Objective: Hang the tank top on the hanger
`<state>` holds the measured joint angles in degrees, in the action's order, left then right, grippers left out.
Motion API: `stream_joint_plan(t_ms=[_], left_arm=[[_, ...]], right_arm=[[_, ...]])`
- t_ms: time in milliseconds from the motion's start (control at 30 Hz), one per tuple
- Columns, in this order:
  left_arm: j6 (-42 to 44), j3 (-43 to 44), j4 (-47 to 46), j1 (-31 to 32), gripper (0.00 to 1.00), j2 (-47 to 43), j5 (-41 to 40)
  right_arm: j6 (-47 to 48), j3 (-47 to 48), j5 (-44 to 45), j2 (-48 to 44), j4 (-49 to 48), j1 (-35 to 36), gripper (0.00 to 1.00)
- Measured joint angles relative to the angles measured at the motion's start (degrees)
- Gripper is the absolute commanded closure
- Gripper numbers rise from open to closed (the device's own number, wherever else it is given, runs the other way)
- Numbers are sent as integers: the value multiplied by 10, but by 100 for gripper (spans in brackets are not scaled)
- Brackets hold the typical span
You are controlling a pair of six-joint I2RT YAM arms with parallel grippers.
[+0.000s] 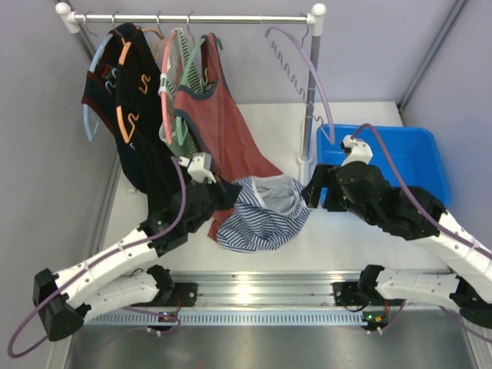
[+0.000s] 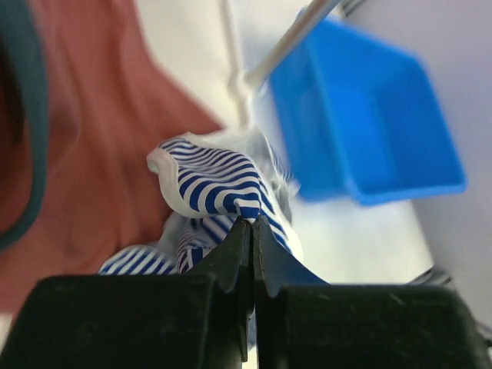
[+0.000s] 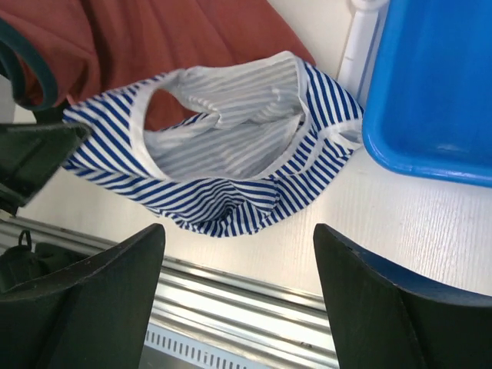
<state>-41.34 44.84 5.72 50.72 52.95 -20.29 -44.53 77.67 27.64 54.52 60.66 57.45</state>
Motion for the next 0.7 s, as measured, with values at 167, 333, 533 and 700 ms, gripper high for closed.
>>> stream_joint_plan(t_ms=[167, 333, 533, 700], left_arm=[[-60, -171, 38, 3, 100, -73, 51], [-72, -250, 88, 7, 66, -117, 101], [-65, -247, 106, 7, 48, -158, 115], [-51, -211, 142, 7, 47, -179, 99]], right_arm=[[16, -31, -53, 8, -29, -21, 22], [42, -30, -76, -1, -66, -21, 21], [85, -3, -80, -15, -79, -21, 19], [130, 67, -70, -7, -76, -21, 17]])
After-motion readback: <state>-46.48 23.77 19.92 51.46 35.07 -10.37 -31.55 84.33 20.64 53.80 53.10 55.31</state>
